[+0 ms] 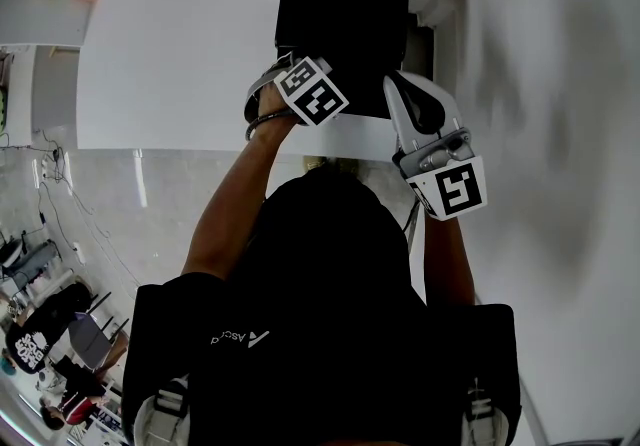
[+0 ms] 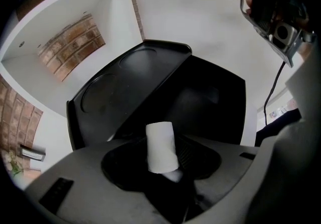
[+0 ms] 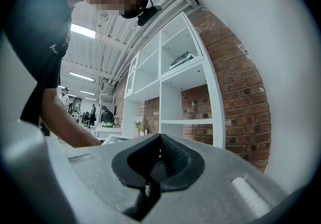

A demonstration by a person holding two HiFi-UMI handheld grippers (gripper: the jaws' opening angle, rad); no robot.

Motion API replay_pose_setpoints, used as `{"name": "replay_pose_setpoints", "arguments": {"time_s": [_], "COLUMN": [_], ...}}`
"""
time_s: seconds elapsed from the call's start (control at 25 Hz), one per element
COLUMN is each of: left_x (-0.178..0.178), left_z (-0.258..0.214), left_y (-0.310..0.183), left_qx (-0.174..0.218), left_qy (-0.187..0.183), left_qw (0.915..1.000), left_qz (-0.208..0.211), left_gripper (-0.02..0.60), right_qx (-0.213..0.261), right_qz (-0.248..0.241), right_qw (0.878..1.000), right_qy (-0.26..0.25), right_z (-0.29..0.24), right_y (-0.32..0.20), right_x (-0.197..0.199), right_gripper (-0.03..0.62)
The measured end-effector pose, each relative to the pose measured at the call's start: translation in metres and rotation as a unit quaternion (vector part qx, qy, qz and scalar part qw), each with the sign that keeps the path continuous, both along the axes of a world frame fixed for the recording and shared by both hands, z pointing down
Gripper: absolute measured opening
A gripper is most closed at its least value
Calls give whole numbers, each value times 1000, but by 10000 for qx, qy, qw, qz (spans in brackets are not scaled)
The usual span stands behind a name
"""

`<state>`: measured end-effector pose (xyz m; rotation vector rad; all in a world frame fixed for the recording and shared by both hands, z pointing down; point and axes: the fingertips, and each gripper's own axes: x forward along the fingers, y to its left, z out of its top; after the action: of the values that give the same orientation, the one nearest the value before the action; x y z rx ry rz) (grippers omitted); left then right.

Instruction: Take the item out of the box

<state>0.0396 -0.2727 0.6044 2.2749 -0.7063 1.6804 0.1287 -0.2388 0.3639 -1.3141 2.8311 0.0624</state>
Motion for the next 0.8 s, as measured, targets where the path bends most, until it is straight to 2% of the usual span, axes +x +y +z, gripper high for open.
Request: {"name": "replay_pose_setpoints", "arguments": {"time_s": [0.24, 0.48, 0.68, 0.8], "left_x": [0, 3, 0, 0], "left_z": [-2, -18, -47, -72], "left_y": [0, 5, 6, 7], "left_qx": [-20, 47, 236, 353], "left_qy": [69, 430, 957, 1540], "left_qw": [10000, 9991, 9948, 9865], "left_qz": [24, -43, -252, -434], "left_gripper": [173, 173, 173, 173], "right_qx": [-22, -45, -6, 20], "right_qz": [26, 24, -8, -54], "right_qw": [10000, 10000, 9999, 9999], "right_qy": [24, 75, 121, 157], "right_z": [3, 4, 0, -2], "right_y": [0, 0, 1, 2], "right_x": [-3, -6, -12, -17], "right_gripper": [2, 2, 2, 2]}}
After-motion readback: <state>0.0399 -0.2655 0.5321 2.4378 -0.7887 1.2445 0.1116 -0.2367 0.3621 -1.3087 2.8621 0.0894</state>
